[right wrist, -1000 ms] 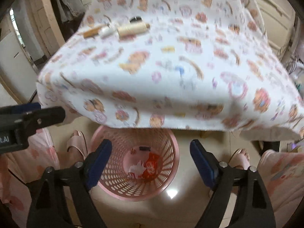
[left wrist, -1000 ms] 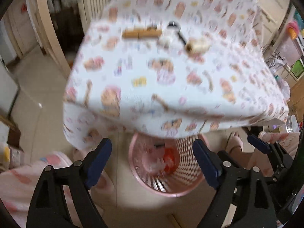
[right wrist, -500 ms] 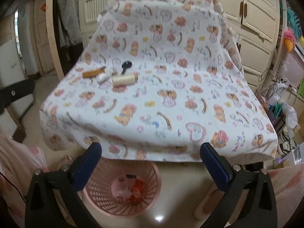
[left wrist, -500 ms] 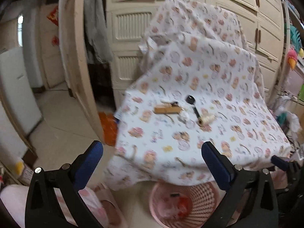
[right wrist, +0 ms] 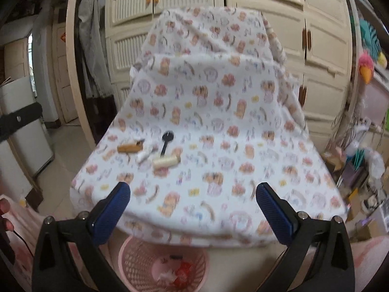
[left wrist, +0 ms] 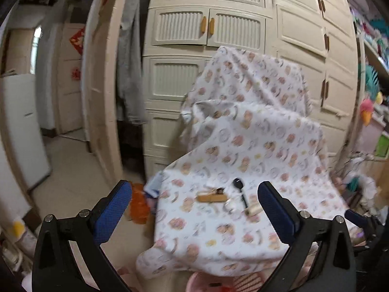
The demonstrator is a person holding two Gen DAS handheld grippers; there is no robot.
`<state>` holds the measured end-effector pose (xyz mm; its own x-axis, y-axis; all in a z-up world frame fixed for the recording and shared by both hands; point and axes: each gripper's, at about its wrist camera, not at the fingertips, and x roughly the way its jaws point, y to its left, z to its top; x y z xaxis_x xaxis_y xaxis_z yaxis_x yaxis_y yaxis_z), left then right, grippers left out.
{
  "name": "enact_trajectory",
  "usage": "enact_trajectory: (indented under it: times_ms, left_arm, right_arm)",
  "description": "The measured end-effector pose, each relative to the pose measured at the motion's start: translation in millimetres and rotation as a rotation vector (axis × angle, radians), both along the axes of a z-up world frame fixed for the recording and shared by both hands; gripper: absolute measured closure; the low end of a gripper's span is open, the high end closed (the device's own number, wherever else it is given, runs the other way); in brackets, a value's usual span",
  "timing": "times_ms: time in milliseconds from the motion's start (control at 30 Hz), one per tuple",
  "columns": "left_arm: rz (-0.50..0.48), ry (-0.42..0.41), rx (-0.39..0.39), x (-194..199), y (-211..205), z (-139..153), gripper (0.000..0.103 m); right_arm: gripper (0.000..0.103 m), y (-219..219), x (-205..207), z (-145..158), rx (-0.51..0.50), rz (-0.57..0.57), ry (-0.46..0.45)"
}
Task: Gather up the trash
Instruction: 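Raise both open grippers back toward the remaining items on the chair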
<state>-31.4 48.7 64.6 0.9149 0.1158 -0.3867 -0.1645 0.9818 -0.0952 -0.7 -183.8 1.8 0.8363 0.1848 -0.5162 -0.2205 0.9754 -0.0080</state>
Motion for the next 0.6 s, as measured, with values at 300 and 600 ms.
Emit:
enact_trajectory:
  times_ms: [300, 600]
  left_arm:
    - [0.012, -0.086, 0.053, 34, 5, 45, 0.001]
    - [0.012, 0.008, 0.004, 95, 18, 30, 0.004]
  right_arm:
    - [0.038, 11, 33, 37, -0.063, 0.016, -0.006]
    - [0.066, 18, 62, 38, -0.072, 0.108, 0.001]
